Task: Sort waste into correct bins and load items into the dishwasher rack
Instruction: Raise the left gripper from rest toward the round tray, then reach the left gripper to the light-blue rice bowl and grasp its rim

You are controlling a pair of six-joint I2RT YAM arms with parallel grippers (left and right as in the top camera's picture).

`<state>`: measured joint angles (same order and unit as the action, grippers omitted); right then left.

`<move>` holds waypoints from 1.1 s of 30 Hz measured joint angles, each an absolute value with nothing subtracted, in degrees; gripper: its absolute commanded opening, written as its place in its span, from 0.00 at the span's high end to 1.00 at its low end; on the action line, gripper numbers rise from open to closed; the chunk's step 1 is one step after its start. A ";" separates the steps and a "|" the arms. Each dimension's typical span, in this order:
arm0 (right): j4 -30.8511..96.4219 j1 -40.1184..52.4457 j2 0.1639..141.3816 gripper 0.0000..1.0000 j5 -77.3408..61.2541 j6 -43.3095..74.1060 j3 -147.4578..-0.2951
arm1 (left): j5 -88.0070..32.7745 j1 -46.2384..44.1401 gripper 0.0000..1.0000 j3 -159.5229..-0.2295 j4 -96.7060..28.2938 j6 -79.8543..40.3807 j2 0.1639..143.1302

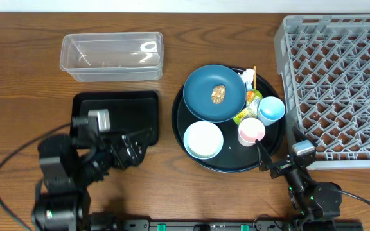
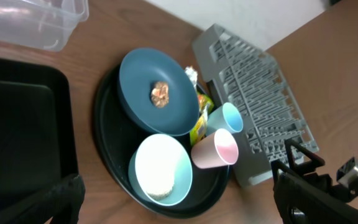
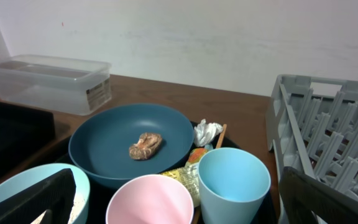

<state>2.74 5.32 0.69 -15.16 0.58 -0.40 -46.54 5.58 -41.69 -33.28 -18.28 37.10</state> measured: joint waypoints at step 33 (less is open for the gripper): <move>2.74 5.32 0.69 0.01 -15.00 0.58 -0.40 | -6.83 -37.45 0.02 -55.96 -40.77 -21.17 70.22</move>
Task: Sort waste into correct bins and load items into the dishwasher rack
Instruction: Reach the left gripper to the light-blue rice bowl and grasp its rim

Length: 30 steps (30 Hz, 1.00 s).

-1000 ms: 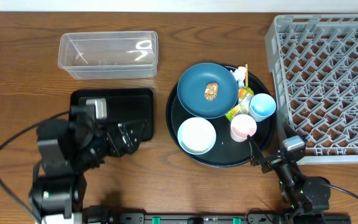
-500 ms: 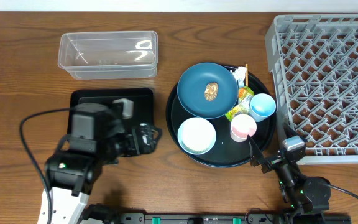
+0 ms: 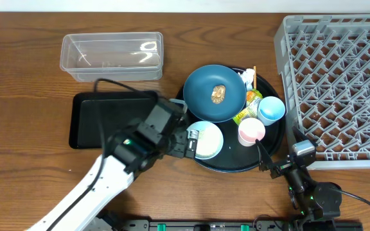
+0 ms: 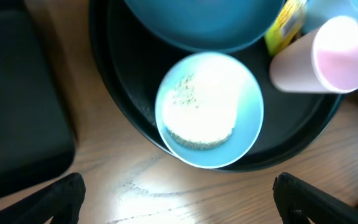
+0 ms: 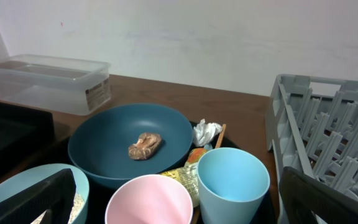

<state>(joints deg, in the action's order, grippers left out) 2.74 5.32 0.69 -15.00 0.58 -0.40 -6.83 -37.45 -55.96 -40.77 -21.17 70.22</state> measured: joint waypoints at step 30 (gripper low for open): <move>2.74 5.32 0.69 0.01 -15.00 0.58 -0.40 | -4.93 -52.47 0.02 -55.96 -28.08 -13.43 87.74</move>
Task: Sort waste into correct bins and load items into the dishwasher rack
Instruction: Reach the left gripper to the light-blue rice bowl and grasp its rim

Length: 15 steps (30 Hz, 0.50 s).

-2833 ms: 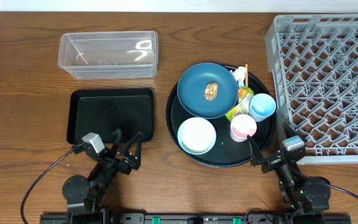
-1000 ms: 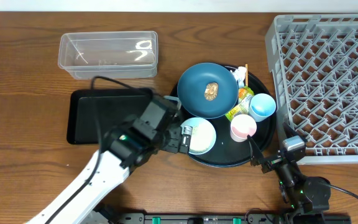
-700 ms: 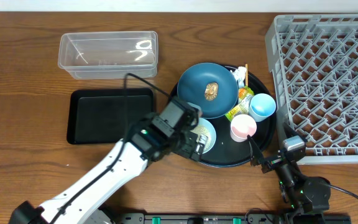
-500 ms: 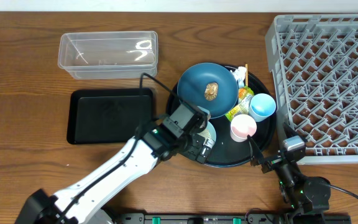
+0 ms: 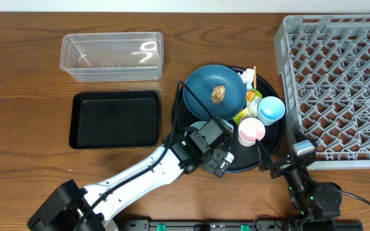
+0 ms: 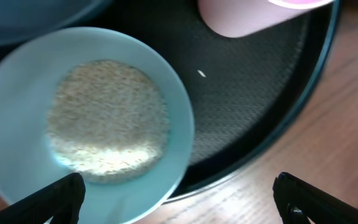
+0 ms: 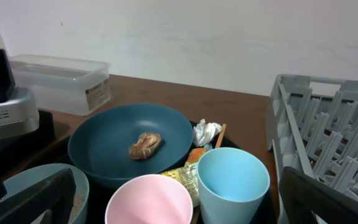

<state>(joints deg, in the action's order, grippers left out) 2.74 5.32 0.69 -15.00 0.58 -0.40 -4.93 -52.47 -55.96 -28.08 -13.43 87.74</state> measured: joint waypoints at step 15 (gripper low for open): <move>2.74 5.32 0.69 0.01 -15.00 0.58 -0.40 | -2.11 -56.16 0.02 -55.96 -23.57 -13.43 95.96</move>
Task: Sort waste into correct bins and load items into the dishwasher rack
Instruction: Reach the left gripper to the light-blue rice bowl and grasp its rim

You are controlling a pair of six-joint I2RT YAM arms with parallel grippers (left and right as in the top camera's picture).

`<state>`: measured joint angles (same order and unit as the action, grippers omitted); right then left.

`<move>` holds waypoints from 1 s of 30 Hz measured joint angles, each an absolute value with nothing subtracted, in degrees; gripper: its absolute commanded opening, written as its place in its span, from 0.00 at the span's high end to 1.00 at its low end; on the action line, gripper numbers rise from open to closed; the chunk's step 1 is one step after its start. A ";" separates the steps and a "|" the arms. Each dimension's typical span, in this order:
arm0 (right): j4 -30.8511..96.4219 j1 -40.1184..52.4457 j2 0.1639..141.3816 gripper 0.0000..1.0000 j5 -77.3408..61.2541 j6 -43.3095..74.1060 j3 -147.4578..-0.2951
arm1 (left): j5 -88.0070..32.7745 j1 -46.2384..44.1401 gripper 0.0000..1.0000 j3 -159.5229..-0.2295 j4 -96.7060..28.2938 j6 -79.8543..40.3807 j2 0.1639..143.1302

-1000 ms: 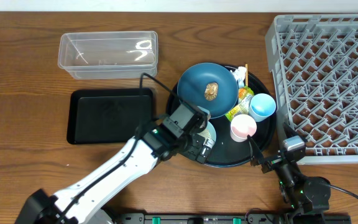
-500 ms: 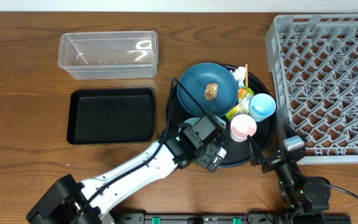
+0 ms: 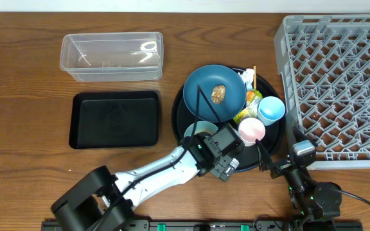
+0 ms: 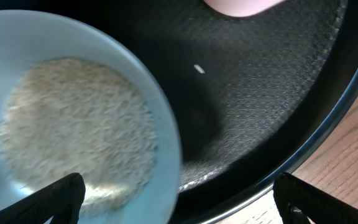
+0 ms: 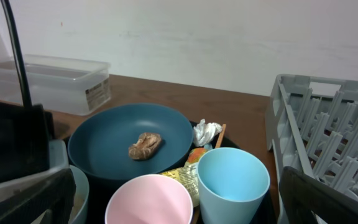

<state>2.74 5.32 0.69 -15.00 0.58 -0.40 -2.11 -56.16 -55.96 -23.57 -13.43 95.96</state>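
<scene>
A light blue bowl (image 4: 73,124) holding rice sits at the front left of the round black tray (image 4: 253,99). My left gripper (image 3: 222,153) hangs open low over the bowl's right rim, one finger (image 4: 58,199) above the bowl and the other past the tray's edge. A pink cup (image 5: 151,199) and a blue cup (image 5: 232,180) stand beside it. Behind them lie a dark blue plate (image 5: 129,146) with a food scrap (image 5: 145,144), a snack wrapper (image 5: 182,177) and a crumpled napkin (image 5: 207,132). My right gripper (image 3: 281,168) rests open at the table's front, facing the cups.
The grey dishwasher rack (image 3: 339,83) fills the right side. A clear plastic bin (image 3: 111,56) stands at the back left, and a black rectangular tray (image 3: 115,119) lies in front of it. My left arm (image 3: 159,173) stretches across the front of the table.
My left gripper has come closer to the bowl's right rim; the bowl now fills more of the left wrist view. The right arm and all items are where they were.
My left gripper was first open over the black rectangular tray at the left. Then it was above the round tray at the bowl's left side, then over the bowl's right half, and now low at its right rim. The right arm stayed put.
</scene>
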 measured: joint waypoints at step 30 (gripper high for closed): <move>2.74 5.32 0.69 0.01 -15.00 0.58 -0.40 | 5.37 -56.31 0.63 -55.96 -23.51 -13.06 97.32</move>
<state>2.74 5.32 0.69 -15.00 0.58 -0.40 5.37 -56.31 -55.96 -23.51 -13.06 97.32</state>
